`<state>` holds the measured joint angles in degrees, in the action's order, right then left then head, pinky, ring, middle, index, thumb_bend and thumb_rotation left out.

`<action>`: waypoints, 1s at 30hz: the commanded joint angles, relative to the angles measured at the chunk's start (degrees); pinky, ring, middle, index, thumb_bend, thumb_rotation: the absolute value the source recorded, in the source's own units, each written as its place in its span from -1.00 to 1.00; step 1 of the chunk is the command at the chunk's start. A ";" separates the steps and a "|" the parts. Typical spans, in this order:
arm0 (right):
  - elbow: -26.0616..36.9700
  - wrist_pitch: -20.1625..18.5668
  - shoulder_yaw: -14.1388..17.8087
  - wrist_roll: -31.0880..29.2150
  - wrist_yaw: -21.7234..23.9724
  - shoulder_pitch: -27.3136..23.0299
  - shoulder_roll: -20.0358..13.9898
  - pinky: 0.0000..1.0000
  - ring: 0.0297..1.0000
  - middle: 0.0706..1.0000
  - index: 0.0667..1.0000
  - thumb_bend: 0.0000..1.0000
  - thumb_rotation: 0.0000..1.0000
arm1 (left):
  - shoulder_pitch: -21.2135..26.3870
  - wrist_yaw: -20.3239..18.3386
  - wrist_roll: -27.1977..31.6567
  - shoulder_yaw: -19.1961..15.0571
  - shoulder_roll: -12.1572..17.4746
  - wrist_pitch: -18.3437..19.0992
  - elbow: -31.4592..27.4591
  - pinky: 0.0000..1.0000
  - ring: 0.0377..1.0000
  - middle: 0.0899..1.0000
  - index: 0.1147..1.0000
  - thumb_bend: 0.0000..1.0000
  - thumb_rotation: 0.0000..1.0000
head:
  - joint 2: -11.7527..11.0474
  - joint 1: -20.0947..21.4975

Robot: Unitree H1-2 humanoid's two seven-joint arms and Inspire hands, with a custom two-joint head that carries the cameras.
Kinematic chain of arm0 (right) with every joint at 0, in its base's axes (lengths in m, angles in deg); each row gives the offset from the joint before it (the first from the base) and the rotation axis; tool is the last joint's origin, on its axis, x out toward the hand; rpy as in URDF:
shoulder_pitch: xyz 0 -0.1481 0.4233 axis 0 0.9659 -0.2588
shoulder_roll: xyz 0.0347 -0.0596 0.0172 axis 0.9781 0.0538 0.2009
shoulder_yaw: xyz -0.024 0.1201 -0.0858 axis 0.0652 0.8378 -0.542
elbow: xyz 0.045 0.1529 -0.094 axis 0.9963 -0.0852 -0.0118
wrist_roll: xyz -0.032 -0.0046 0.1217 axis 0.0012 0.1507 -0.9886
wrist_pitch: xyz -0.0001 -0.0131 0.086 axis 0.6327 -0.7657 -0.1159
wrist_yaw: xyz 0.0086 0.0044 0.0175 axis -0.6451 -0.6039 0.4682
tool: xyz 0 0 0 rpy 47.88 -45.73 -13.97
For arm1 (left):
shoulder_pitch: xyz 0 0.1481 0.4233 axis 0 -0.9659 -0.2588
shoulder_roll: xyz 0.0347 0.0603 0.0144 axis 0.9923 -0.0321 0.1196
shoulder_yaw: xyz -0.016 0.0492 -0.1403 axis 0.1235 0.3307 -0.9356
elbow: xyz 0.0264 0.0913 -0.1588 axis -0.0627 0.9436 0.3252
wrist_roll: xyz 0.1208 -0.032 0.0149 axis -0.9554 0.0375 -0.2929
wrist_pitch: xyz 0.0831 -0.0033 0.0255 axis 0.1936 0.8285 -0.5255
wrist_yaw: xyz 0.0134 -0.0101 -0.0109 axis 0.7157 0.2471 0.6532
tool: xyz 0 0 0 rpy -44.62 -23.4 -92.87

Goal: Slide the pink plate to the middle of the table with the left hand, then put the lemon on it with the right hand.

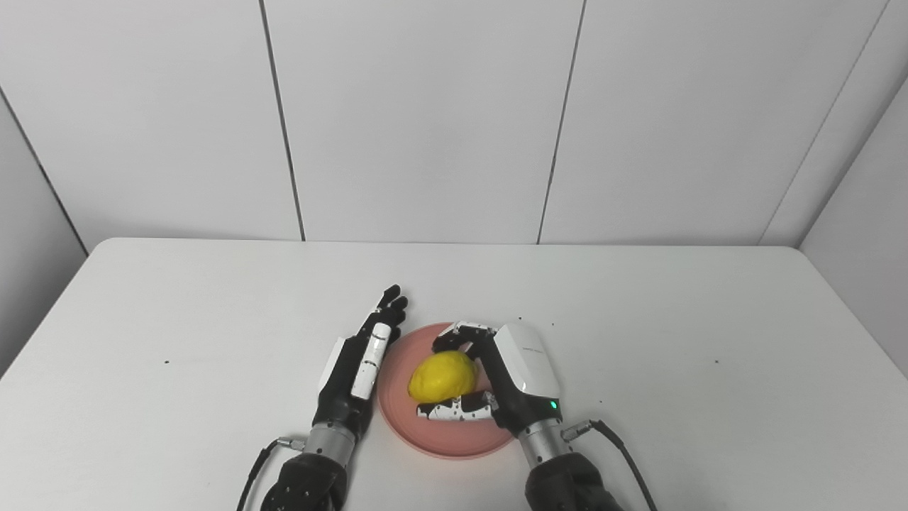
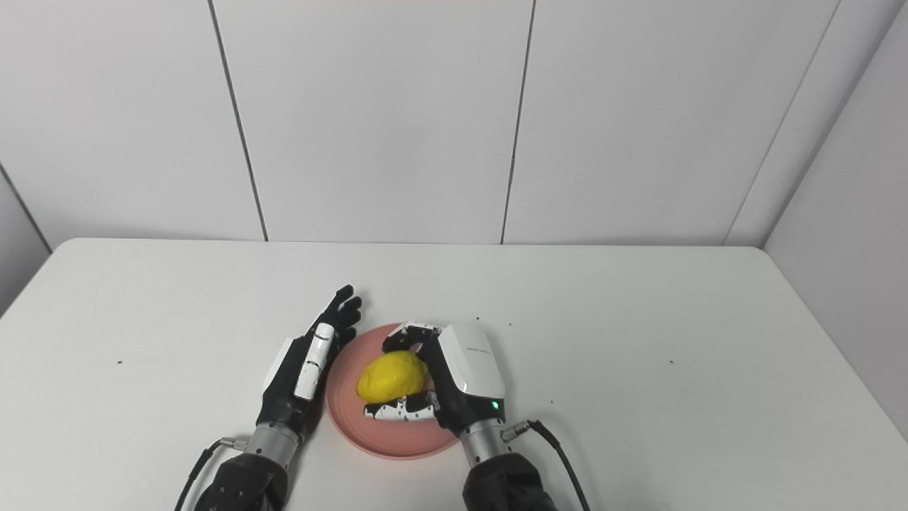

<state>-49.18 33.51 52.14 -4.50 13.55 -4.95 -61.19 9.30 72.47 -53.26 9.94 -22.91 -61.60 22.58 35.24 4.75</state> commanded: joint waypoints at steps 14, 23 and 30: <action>3.92 7.05 1.16 1.04 -4.29 0.04 -0.03 0.75 0.76 0.82 0.79 0.37 0.18 | 0.85 -0.98 1.06 0.17 -1.12 -0.63 0.17 0.82 0.88 0.87 0.87 0.10 1.00 | -0.18 0.72; 8.12 7.67 7.06 -5.41 -4.01 1.86 1.49 0.71 0.80 0.85 0.88 0.35 0.52 | 0.31 0.03 0.94 -0.40 -0.96 1.37 -1.07 0.91 0.89 0.85 0.84 0.15 1.00 | -0.35 1.06; 8.65 6.15 12.04 -13.62 -0.81 3.09 2.56 0.72 0.85 0.88 0.90 0.33 0.85 | -0.25 0.37 0.98 -0.95 -0.69 1.69 -2.00 0.95 0.87 0.84 0.85 0.19 1.00 | -0.37 1.02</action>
<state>-42.35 39.08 63.44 -16.66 12.27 -1.12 -59.20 8.97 72.55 -52.35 8.96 -23.03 -60.45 21.46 34.89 5.80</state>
